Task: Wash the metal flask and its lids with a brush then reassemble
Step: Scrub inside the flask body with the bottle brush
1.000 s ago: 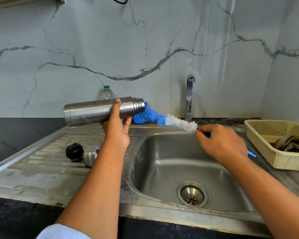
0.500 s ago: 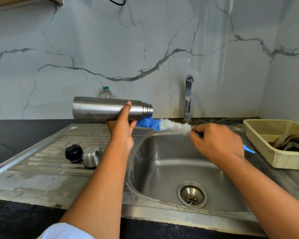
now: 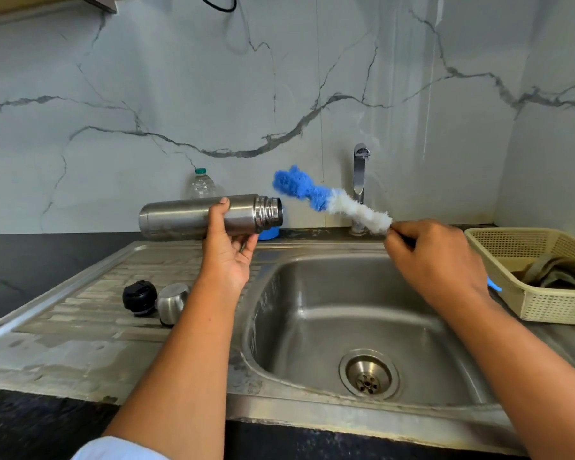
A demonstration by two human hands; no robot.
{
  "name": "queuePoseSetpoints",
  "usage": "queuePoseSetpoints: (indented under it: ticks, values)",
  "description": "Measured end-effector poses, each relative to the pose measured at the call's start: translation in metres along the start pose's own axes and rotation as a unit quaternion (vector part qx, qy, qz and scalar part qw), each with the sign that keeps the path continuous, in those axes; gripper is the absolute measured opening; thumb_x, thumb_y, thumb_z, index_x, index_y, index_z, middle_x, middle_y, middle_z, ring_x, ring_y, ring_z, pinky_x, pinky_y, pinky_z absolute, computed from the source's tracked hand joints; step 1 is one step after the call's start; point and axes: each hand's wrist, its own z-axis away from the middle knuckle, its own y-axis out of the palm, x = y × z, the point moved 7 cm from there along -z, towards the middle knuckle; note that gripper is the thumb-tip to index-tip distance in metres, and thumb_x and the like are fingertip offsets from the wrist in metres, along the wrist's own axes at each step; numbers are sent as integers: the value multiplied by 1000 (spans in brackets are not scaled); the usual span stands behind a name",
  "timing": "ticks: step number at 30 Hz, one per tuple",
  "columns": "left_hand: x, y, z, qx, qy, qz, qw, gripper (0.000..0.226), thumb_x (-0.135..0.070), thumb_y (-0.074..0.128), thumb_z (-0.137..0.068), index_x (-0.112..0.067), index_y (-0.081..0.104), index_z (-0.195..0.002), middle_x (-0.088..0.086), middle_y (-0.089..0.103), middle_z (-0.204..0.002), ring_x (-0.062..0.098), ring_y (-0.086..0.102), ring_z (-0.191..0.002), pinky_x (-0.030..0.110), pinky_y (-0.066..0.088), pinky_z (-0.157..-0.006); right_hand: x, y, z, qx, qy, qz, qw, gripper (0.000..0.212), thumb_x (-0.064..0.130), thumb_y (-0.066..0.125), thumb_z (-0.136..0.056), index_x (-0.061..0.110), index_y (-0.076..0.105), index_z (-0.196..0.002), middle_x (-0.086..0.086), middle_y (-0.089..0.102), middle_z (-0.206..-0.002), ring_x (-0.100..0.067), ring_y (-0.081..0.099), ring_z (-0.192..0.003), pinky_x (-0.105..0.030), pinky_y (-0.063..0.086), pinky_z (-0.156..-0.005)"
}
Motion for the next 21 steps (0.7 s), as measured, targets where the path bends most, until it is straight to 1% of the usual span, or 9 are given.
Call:
queuePoseSetpoints:
  ticks: [2,5,7,9,11,13,16,18,21]
  values:
    - [2,1,1,0,-8,-10,1000,51,-43,77,-85,-17,62,-126,8,76,-115,17,74,-103,25,60,-80,1,4,0,3,-1,-11,1000,25,38,52,-97,28,75,-95,3,57,-75,-26,51,-69,-33,35,-56]
    - [1,3,2,9,-12,-1,1000,52,-46,75,-84,-17,63,-125,6,76,-113,15,74,-100,24,58,-74,-1,14,1,35,9,-19,999,25,42,51,-96,31,74,-92,7,61,-74,-22,56,-70,-32,43,-56]
    - [1,4,1,19,-15,4,1000,54,-48,74,-84,-17,63,-127,4,76,-115,14,73,-99,24,56,-74,-4,23,1,78,19,-49,996,26,44,53,-95,30,73,-90,9,63,-72,-22,59,-73,-34,51,-63]
    - [1,4,0,24,-15,12,1000,55,-49,72,-84,-17,63,-129,3,76,-113,13,72,-97,23,55,-73,-7,29,0,113,21,-68,991,26,44,54,-93,29,75,-88,9,64,-71,-17,59,-72,-36,55,-70]
    - [-3,1,-2,21,-9,22,999,57,-49,72,-84,-18,62,-131,2,76,-109,13,73,-95,23,56,-72,-11,29,-2,124,21,-75,989,27,43,55,-92,27,75,-87,4,65,-68,-18,60,-71,-38,55,-71]
    - [-7,-2,-4,16,-3,31,999,58,-48,73,-84,-18,60,-132,3,76,-112,14,72,-99,23,56,-72,-15,28,-5,127,18,-80,989,28,43,55,-92,25,75,-85,1,65,-67,-21,61,-72,-37,55,-69]
    - [-6,-1,-3,19,-1,18,1000,56,-47,73,-85,-18,60,-132,3,75,-112,14,73,-98,23,56,-72,-11,32,-5,137,6,-87,987,27,41,56,-92,26,75,-82,4,63,-64,-18,59,-69,-34,49,-63]
    - [-1,3,-1,23,-7,-2,1000,54,-45,73,-86,-18,60,-131,3,76,-112,14,74,-98,24,57,-72,-6,37,-3,142,-5,-94,985,27,39,56,-92,23,74,-80,4,60,-60,-19,56,-65,-33,45,-60]
    - [0,3,-2,14,-3,-9,1000,53,-42,74,-87,-18,59,-131,4,76,-113,14,74,-101,25,57,-74,-11,32,-6,132,-6,-91,987,27,40,55,-91,22,74,-84,0,64,-66,-23,59,-70,-35,51,-65]
